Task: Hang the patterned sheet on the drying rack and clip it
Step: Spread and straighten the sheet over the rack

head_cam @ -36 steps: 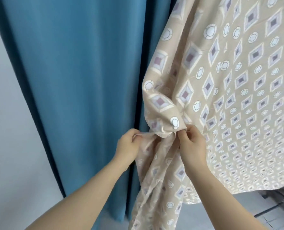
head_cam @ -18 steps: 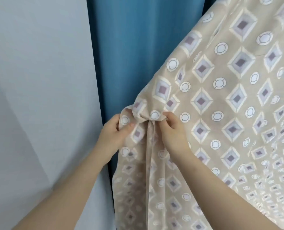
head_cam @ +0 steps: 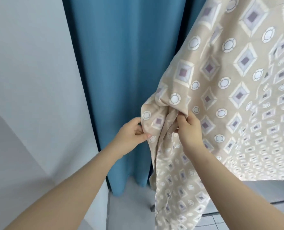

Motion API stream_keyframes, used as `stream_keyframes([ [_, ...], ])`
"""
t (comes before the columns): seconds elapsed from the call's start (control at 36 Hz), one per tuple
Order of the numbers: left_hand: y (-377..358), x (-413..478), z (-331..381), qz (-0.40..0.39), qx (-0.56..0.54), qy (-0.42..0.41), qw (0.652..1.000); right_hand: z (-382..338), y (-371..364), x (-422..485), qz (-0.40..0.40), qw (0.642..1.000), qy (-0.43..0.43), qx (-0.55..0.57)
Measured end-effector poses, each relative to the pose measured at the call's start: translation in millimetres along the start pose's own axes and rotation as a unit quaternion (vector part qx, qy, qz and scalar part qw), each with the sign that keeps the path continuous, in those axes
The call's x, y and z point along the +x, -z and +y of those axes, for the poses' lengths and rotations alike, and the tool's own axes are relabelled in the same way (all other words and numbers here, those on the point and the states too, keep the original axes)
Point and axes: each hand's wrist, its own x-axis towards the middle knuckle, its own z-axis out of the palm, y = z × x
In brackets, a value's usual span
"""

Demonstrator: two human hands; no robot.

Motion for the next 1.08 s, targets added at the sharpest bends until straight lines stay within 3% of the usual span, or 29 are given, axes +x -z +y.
stream_keyframes([
  [0.14, -10, 5, -11, 0.045, 0.031, 0.008, 0.998, 8, 10, -3, 0.003, 1.0, 0.004, -0.007],
  [0.25, -13, 1, -33, 0.03, 0.173, 0.005, 0.984, 11, 14, -6, -0.012, 1.0, -0.006, -0.021],
  [0.5, -19, -5, -53, 0.022, 0.259, -0.012, 0.966, 26, 15, -12, -0.056, 0.998, -0.025, -0.034],
  [0.94, -43, -4, -91, -0.01, 0.333, 0.064, 0.941, 39, 39, -21, -0.136, 0.991, -0.005, -0.006],
  [1.08, -58, -7, -105, -0.037, 0.31, 0.122, 0.942, 46, 50, -26, -0.122, 0.992, -0.002, -0.01],
])
